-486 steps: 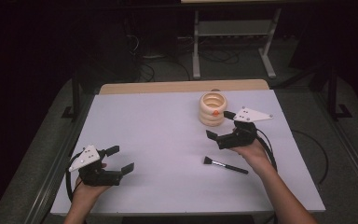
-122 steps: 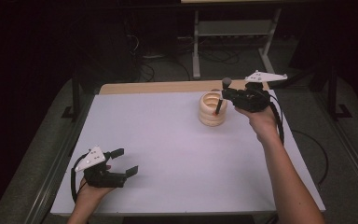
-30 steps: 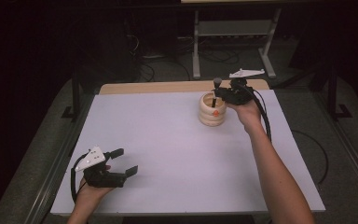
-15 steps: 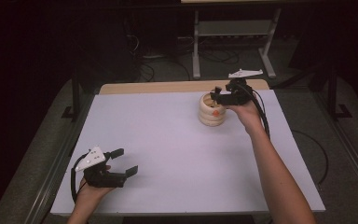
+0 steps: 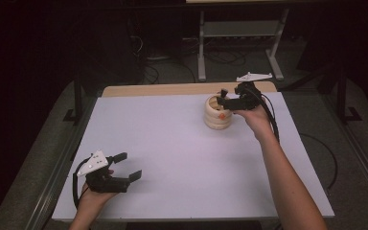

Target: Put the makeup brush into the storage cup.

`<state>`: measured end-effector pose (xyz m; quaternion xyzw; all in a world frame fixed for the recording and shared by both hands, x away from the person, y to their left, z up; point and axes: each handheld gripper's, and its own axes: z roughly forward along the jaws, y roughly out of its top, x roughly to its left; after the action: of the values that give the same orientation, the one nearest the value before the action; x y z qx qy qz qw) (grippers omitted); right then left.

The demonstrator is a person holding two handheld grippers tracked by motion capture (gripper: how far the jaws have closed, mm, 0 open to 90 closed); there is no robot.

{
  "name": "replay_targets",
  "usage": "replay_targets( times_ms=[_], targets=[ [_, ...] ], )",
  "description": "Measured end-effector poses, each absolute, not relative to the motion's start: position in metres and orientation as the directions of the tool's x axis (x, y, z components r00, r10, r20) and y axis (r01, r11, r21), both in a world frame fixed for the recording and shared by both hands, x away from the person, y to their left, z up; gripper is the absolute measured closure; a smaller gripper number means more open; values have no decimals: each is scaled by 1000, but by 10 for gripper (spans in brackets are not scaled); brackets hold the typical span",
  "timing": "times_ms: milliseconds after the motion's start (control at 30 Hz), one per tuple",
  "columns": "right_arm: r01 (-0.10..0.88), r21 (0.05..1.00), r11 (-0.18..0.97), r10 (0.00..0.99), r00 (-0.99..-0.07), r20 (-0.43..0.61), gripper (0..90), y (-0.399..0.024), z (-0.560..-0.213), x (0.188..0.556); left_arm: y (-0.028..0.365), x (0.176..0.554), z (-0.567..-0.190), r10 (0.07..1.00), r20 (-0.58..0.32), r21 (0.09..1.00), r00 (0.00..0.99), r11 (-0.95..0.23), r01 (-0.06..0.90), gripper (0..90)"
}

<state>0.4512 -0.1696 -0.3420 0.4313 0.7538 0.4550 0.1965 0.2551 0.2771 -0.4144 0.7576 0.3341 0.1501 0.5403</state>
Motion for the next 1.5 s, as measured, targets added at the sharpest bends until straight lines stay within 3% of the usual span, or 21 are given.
replay_targets(
  times_ms=[900,1100,1300,1500],
  targets=[
    [419,880,222,789,-608,91,123,-174,-355,418,278,256,-415,670,-129,921,731,-193,339,105],
    [410,885,220,786,-612,88,98,-176,-356,411,279,256,-415,672,-129,922,729,-190,338,105],
    [398,891,220,785,-614,80,12,-177,-356,403,278,256,-416,670,-131,920,730,-191,341,106],
    [384,898,215,782,-619,77,2,-180,-358,396,278,256,-416,672,-134,921,728,-188,342,105]
  ],
)
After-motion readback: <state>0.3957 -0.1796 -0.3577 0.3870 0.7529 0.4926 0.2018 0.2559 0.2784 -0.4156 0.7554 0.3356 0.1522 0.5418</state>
